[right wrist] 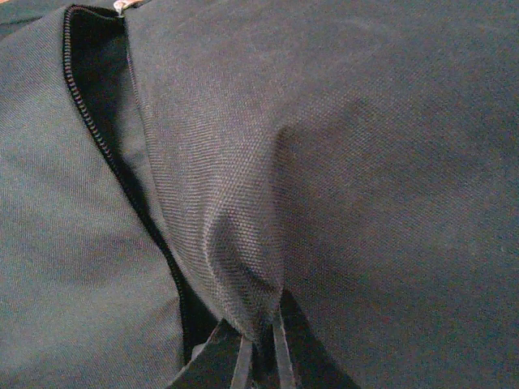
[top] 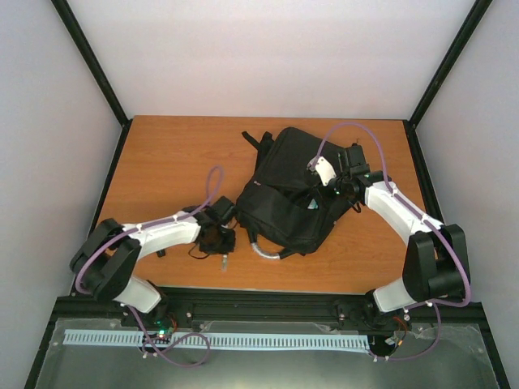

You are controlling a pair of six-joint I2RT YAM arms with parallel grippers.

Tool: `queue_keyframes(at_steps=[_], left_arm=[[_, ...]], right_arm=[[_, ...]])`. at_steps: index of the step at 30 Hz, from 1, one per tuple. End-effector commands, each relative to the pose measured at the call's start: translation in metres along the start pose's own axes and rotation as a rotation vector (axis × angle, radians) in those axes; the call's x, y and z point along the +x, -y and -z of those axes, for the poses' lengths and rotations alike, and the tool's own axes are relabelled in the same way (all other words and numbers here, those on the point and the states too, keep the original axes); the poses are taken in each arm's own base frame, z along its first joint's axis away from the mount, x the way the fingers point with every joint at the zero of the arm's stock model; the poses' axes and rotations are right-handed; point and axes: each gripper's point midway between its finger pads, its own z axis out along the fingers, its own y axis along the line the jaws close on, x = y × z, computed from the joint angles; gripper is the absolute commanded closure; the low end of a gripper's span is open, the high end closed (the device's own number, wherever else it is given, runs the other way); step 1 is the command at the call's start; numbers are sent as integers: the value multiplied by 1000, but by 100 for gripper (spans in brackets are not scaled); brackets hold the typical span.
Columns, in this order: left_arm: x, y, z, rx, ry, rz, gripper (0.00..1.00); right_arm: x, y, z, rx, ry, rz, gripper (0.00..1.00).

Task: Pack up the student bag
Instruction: Adjust the stationery at the center of the board, then pick up the stationery from the center of the board.

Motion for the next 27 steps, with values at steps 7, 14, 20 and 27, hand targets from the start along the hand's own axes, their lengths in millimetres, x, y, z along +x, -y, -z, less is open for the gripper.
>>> queue_keyframes(at_steps=[7, 14, 20, 27], left_arm=[[30, 11, 5, -92, -68, -182, 66], [50, 19, 22, -9, -103, -182, 61], [48, 23, 21, -19, -97, -215, 57], [43, 27, 13, -41, -114, -244, 60]], right_arm=[[-14, 3, 1, -8, 38, 13, 97], [-15, 1, 2, -20, 42, 11, 97], [-15, 1, 2, -22, 41, 13, 97], [-16, 1, 4, -17, 45, 16, 97]])
